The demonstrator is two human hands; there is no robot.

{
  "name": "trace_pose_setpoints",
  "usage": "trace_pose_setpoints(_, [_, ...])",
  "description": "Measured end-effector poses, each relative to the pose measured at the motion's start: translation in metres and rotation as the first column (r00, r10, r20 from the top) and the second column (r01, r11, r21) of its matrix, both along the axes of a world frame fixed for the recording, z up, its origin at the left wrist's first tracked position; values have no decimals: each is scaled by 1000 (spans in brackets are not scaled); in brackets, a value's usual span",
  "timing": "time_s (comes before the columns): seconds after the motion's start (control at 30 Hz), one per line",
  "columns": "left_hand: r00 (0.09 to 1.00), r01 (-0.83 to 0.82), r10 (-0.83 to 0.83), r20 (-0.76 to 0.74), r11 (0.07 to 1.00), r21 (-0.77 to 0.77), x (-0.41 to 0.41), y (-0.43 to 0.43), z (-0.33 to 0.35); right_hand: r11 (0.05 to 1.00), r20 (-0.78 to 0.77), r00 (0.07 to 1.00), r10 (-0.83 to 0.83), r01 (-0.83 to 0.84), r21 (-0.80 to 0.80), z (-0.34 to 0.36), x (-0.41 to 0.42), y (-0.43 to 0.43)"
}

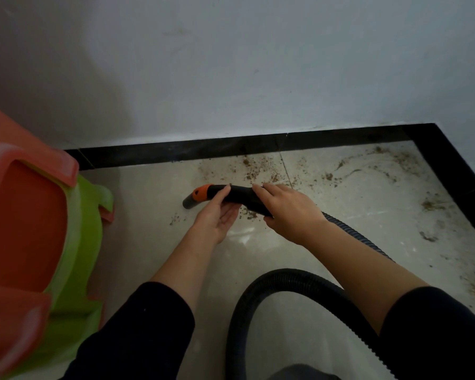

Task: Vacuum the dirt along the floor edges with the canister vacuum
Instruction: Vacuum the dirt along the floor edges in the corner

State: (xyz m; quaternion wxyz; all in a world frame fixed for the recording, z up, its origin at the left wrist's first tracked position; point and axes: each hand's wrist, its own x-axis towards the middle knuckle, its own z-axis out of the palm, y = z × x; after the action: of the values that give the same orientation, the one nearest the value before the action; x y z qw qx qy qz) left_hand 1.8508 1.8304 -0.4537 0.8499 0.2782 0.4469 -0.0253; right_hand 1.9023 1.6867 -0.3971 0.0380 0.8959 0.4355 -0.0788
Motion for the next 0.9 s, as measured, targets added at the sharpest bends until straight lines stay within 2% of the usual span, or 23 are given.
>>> trace_pose_setpoints(0.9, [998,-51,51,-28,999,-14,-29,9,3,996,-6,996,89,-89,4,0,-16,12])
